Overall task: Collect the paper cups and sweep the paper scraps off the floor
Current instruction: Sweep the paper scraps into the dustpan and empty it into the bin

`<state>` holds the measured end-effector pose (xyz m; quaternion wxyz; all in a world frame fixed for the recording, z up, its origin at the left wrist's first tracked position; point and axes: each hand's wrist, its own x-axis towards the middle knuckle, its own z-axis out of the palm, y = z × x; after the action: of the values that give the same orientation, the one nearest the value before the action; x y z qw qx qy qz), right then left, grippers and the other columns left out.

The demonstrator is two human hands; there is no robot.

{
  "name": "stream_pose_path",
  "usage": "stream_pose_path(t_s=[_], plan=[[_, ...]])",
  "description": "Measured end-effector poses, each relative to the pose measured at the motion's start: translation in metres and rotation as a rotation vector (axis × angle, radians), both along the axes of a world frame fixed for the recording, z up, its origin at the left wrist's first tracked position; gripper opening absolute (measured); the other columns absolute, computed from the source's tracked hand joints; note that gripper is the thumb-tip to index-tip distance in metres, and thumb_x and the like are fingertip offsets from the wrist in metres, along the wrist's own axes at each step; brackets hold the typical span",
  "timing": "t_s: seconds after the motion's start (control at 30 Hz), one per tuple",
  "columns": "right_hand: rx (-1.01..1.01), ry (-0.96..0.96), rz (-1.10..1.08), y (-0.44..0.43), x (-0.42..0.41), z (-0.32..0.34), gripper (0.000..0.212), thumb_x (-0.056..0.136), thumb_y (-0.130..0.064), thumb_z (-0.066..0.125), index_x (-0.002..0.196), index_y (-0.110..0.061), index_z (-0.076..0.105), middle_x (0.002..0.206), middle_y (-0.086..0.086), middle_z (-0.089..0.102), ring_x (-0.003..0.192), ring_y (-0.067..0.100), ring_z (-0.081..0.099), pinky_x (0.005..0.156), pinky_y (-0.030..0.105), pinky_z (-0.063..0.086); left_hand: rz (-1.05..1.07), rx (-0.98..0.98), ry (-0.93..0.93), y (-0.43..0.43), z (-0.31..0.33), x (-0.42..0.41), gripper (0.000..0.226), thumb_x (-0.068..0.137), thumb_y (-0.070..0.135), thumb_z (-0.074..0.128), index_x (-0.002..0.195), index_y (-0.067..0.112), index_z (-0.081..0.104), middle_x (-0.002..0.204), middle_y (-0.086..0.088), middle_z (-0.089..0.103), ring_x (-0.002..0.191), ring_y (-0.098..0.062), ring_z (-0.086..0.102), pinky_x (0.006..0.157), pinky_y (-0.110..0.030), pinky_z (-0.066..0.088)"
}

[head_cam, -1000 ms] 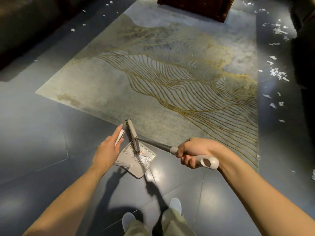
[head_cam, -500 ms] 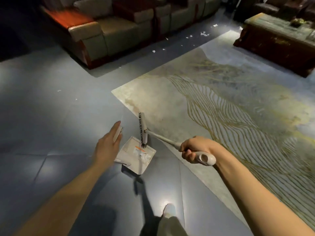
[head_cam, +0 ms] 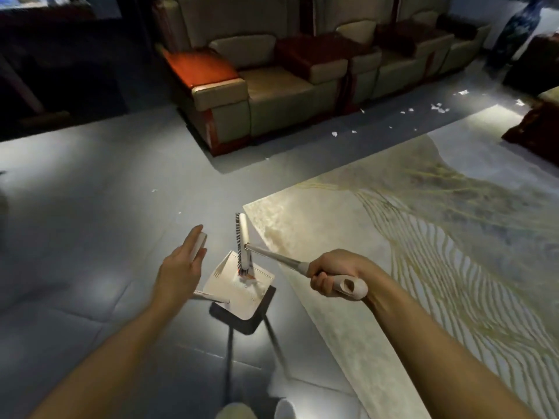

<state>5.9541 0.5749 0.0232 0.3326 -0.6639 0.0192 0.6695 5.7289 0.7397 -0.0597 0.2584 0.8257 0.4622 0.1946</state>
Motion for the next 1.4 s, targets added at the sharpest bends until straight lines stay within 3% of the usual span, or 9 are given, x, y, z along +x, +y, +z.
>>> stream_pose_path(t_s=[0.1, 0.27, 0.4, 0.53, 0.77, 0.9, 1.13, 1.33, 1.4], plan=[[-0.012, -0.014, 0.068, 0.078, 0.029, -0.004, 0.01, 0.097, -0.004, 0.036, 0.092, -0.004, 0.045, 0.042, 0.001, 0.037, 0.028, 0.005, 0.032, 0.029, 0.011, 0.028, 0.081, -0.001, -0.014, 0.062, 0.004, 0.015, 0.051, 0.098, 0.025, 0.047, 0.147, 0.022, 0.033, 0.121, -0.02, 0.061, 0.097, -0.037, 0.061, 0.087, -0.046, 0.049], [0.004, -0.035, 0.1, 0.218, 0.064, -0.012, 0.009, 0.095, 0.0, 0.039, 0.09, 0.001, 0.046, 0.045, 0.005, 0.042, 0.029, 0.007, 0.037, 0.03, 0.013, 0.033, 0.18, -0.015, -0.055, 0.176, -0.005, 0.028, 0.049, 0.096, 0.018, 0.053, 0.143, 0.017, 0.041, 0.122, -0.019, 0.062, 0.1, -0.044, 0.06, 0.084, -0.046, 0.047], [0.061, -0.219, 0.063, 0.337, 0.08, -0.022, 0.028, 0.094, -0.005, 0.046, 0.068, -0.013, 0.05, 0.065, -0.001, 0.047, 0.052, 0.006, 0.044, 0.053, 0.022, 0.041, 0.215, -0.104, -0.063, 0.276, -0.013, 0.036, 0.046, 0.097, 0.023, 0.051, 0.142, 0.024, 0.042, 0.12, -0.015, 0.063, 0.099, -0.038, 0.06, 0.083, -0.042, 0.046], [0.07, -0.201, 0.227, 0.434, 0.085, -0.039, 0.019, 0.088, 0.006, 0.04, 0.075, -0.003, 0.05, 0.056, 0.005, 0.042, 0.03, 0.006, 0.038, 0.031, 0.012, 0.03, 0.258, -0.179, -0.051, 0.363, -0.016, 0.04, 0.044, 0.098, 0.025, 0.048, 0.142, 0.027, 0.041, 0.111, -0.017, 0.064, 0.094, -0.037, 0.059, 0.081, -0.041, 0.045], [0.042, -0.31, 0.418, 0.616, 0.1, -0.069, 0.018, 0.081, 0.008, 0.044, 0.068, -0.002, 0.051, 0.047, 0.005, 0.045, 0.031, 0.012, 0.041, 0.035, 0.013, 0.031, 0.374, -0.298, 0.007, 0.521, -0.039, 0.041, 0.043, 0.099, 0.032, 0.045, 0.141, 0.037, 0.038, 0.103, -0.012, 0.062, 0.075, -0.031, 0.055, 0.075, -0.042, 0.048], [0.011, -0.354, 0.526, 0.708, 0.101, -0.081, 0.019, 0.085, 0.007, 0.039, 0.073, -0.002, 0.05, 0.049, 0.006, 0.043, 0.027, 0.011, 0.039, 0.034, 0.013, 0.033, 0.456, -0.321, 0.029, 0.592, -0.051, 0.038, 0.043, 0.099, 0.033, 0.045, 0.14, 0.041, 0.037, 0.103, -0.012, 0.062, 0.087, -0.034, 0.059, 0.083, -0.048, 0.049], [-0.034, -0.389, 0.582, 0.82, 0.101, -0.081, 0.025, 0.088, 0.008, 0.035, 0.07, -0.003, 0.048, 0.054, 0.009, 0.043, 0.026, 0.01, 0.039, 0.032, 0.012, 0.033, 0.528, -0.289, 0.045, 0.706, -0.048, 0.011, 0.04, 0.098, 0.035, 0.045, 0.136, 0.047, 0.037, 0.083, -0.006, 0.06, 0.07, -0.027, 0.058, 0.071, -0.046, 0.052], [-0.052, -0.526, 0.65, 0.894, 0.07, -0.09, 0.027, 0.086, 0.008, 0.038, 0.063, -0.004, 0.046, 0.041, 0.006, 0.044, 0.023, 0.011, 0.04, 0.032, 0.009, 0.03, 0.47, -0.276, 0.105, 0.811, -0.064, -0.025, 0.044, 0.097, 0.037, 0.045, 0.137, 0.053, 0.033, 0.1, -0.016, 0.063, 0.079, -0.038, 0.061, 0.069, -0.044, 0.05], [-0.069, -0.563, 0.673, 0.919, 0.051, -0.097, 0.025, 0.084, 0.006, 0.04, 0.063, -0.004, 0.049, 0.05, 0.009, 0.048, 0.032, 0.014, 0.046, 0.037, 0.015, 0.037, 0.445, -0.283, 0.131, 0.844, -0.072, -0.04, 0.044, 0.096, 0.04, 0.046, 0.137, 0.052, 0.034, 0.107, -0.017, 0.063, 0.087, -0.035, 0.061, 0.075, -0.043, 0.049]])
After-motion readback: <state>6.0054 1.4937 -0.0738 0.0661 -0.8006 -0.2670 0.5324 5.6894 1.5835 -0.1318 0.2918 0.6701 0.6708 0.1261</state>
